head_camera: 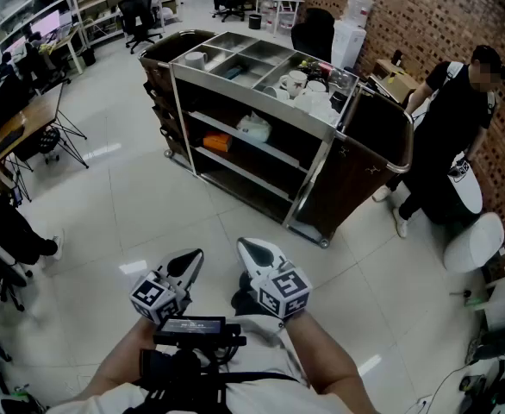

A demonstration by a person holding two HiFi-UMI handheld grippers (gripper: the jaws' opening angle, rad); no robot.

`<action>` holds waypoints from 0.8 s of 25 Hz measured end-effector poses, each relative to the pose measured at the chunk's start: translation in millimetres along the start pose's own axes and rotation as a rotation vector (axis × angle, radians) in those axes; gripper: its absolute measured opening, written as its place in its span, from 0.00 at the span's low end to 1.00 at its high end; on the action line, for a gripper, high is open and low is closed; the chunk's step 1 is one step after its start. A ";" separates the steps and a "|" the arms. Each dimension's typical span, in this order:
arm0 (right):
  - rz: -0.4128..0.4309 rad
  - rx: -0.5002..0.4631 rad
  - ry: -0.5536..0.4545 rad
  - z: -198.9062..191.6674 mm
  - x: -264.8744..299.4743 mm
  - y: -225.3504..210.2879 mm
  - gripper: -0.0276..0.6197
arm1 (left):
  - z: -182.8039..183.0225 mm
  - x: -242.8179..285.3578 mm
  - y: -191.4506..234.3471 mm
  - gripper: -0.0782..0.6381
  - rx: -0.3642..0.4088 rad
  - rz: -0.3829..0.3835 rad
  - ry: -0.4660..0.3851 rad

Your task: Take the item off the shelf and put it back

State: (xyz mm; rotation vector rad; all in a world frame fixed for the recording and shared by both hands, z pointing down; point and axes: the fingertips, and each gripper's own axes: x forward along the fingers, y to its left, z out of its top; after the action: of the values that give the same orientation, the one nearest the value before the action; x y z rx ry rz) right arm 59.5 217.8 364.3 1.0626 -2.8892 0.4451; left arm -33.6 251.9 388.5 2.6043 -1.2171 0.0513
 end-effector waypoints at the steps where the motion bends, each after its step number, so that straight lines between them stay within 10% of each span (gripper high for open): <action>1: 0.007 0.001 0.002 -0.8 9.3 -5.9 0.05 | 3.5 6.4 6.3 0.12 -0.004 0.004 0.002; 20: 0.062 -0.002 -0.018 42.9 162.0 -159.5 0.05 | 53.1 175.2 151.8 0.12 -0.012 0.015 0.061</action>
State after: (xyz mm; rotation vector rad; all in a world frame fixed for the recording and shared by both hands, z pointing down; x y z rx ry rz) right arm 40.2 -11.9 384.3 0.9846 -2.9450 0.4378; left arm -39.5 14.4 396.4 2.5639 -1.2121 0.1256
